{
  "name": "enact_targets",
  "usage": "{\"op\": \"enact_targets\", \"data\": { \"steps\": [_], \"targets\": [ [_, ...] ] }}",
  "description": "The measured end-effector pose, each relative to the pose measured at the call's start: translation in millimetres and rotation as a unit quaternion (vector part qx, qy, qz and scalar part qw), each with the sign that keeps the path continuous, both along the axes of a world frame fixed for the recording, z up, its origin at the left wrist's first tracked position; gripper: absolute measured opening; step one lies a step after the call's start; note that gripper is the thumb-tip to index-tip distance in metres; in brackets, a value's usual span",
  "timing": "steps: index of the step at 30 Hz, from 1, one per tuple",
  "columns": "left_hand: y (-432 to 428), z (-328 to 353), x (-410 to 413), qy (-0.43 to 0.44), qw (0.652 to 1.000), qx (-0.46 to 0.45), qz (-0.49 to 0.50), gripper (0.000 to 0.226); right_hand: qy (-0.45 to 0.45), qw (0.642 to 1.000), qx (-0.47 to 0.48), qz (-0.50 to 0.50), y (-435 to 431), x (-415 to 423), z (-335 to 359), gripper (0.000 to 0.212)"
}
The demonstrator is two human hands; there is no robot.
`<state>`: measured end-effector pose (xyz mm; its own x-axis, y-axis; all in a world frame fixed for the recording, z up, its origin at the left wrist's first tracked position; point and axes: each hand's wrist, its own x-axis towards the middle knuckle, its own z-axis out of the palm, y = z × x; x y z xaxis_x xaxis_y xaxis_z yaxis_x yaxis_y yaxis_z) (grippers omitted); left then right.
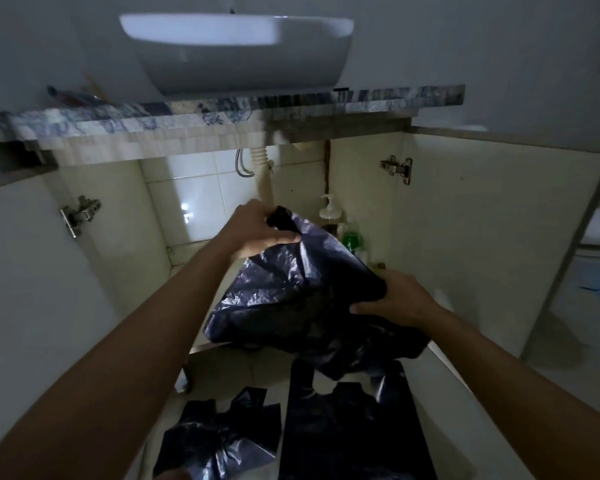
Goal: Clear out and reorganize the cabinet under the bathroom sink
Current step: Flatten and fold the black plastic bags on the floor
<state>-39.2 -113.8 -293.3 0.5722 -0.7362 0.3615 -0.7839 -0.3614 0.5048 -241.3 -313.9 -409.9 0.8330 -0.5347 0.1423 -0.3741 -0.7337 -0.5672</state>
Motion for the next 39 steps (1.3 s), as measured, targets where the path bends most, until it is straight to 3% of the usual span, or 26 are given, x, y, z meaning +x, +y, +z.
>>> {"op": "enact_targets", "data": {
  "steps": [4,8,12,14,18,22,25,28,30,34,39],
  "targets": [
    [-10.0,0.4,-21.4,0.036,0.996,0.008,-0.084,0.023,-0.177,0.984,0.024,0.024,22.2,13.5,20.8,0.012],
    [-4.1,-12.8,-8.4,0.007,0.991,0.111,-0.07,0.025,-0.186,0.979,0.088,0.006,7.0,7.1,33.4,0.02],
    [-6.7,-17.2,-10.0,-0.003,0.996,0.078,-0.041,0.026,-0.121,0.991,0.059,0.021,-3.0,-13.1,47.8,0.007],
    [-13.2,-9.6,-23.1,-0.01,0.995,0.075,-0.065,0.016,-0.171,0.982,0.066,0.051,-0.3,-13.7,60.6,0.019],
    [-22.2,3.5,-38.3,-0.053,0.992,0.081,-0.076,0.013,-0.243,0.97,0.009,-0.008,-0.2,-23.2,86.2,0.014],
    [-7.4,-8.1,-12.2,-0.081,0.981,0.177,-0.005,0.023,-0.14,0.988,0.036,-0.061,-29.3,-45.5,79.6,0.027],
    [1.3,-26.0,10.0,-0.053,0.97,0.238,0.01,0.021,0.042,0.997,0.039,-0.054,-52.7,-60.6,67.7,0.035],
    [-2.5,-31.8,18.0,-0.038,0.963,0.266,0.001,0.014,0.186,0.982,0.012,-0.025,-65.0,-61.5,64.1,0.035],
    [-13.3,-32.6,23.9,-0.061,0.969,0.237,0.027,0.02,0.203,0.977,-0.041,-0.046,-72.1,-50.4,60.6,0.037],
    [-43.8,-36.1,38.5,-0.122,0.971,0.18,0.098,0.032,0.143,0.968,-0.132,-0.158,-83.0,-19.9,48.6,0.028],
    [-60.5,-27.6,43.1,-0.146,0.975,-0.027,0.168,0.025,-0.035,0.956,-0.194,-0.219,-85.3,-9.5,61.3,0.021]
  ]
}}
